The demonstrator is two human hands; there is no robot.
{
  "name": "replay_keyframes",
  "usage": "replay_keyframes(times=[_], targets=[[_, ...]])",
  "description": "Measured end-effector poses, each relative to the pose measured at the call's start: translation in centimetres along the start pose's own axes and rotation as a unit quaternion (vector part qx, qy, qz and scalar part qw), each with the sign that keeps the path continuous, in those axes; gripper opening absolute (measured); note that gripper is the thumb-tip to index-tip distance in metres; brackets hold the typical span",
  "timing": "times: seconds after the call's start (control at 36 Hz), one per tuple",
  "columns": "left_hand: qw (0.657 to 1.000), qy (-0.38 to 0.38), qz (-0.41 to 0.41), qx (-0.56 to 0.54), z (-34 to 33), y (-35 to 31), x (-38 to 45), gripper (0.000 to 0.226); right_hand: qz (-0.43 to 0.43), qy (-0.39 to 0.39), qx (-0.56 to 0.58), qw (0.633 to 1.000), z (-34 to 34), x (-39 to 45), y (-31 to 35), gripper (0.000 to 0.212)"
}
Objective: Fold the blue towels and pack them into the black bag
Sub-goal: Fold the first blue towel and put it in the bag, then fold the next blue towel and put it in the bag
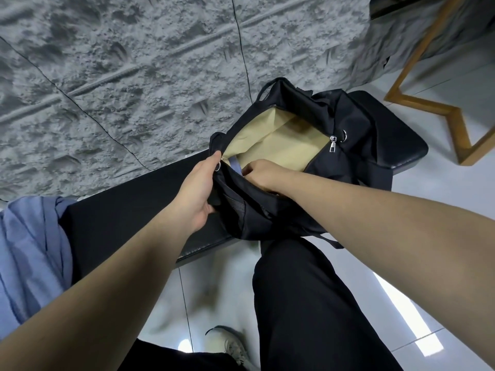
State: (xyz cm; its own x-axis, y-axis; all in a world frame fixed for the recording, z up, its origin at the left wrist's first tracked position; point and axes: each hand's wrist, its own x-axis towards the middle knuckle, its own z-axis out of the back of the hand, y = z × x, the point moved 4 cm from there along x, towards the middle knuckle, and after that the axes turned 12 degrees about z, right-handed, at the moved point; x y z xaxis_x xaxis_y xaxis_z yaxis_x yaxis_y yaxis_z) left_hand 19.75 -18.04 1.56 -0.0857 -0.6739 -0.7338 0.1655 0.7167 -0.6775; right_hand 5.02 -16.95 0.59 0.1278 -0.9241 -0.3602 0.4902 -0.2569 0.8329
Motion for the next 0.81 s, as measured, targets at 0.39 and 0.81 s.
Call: replay_keyframes(times=[0.39,0.81], targets=[[0.999,-0.020,-0.027,0.037,1.5,-0.4,-5.0,0.039,0.038,-0.199,0.032,0.979,4.7,-6.1,3.3,0.027],[0.993,-0.066,-0.061,0.078,9.4,3.6,-13.2,0.019,0.107,-0.163,-0.013,0.981,0.8,-12.4,12.1,0.026]])
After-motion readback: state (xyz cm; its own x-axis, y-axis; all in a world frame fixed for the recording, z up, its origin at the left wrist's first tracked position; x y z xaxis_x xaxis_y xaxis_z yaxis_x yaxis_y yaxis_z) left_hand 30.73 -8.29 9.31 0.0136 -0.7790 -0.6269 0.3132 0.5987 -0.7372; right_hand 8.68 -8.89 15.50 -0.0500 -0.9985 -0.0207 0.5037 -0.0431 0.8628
